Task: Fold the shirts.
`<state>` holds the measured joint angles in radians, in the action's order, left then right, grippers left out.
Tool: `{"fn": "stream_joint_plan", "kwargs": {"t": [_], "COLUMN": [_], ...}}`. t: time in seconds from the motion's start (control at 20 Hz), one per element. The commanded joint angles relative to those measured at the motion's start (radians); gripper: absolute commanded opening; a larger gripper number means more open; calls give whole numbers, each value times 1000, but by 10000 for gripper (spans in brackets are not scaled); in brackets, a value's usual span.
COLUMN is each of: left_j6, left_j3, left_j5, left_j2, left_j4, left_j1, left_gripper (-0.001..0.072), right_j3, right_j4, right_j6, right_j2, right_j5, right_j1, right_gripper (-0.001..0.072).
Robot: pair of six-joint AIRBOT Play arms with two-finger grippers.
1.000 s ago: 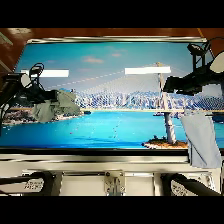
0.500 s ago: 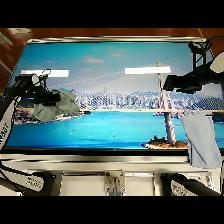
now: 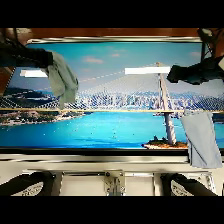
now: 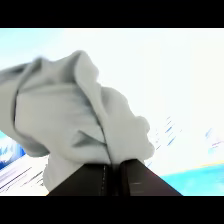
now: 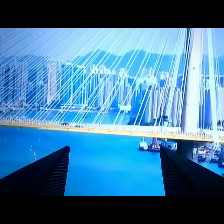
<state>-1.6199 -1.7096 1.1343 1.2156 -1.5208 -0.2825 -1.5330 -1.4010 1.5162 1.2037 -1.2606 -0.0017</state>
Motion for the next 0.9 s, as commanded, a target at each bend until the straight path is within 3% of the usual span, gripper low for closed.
{"fn": "stream_joint_plan", "kwargs": {"t": [0.0, 0.25, 0.5, 0.65, 0.85], "left_j6": [-68, -81, -122, -135, -208], "left_j3": [-31, -8, 196, 362, 415], "left_j5": [-71, -68, 31, 31, 28], "left_j2": [-152, -71, 109, 185, 224], "left_j4": [4, 3, 2, 3, 6], "left_j1": [-203, -435, -488, -470, -422], "left_gripper": [37, 37, 37, 37, 45], "right_j3": [-60, -80, 16, 238, 572], "right_j4": [-60, -198, -174, -89, 94], "right_j6": [-29, -20, 19, 19, 29], "right_j2": [-96, -275, -284, -284, -274], "right_j5": [12, -37, -307, -240, -6], "right_j1": [0, 0, 0, 0, 0], "right_gripper": [682, 680, 680, 680, 681]}}
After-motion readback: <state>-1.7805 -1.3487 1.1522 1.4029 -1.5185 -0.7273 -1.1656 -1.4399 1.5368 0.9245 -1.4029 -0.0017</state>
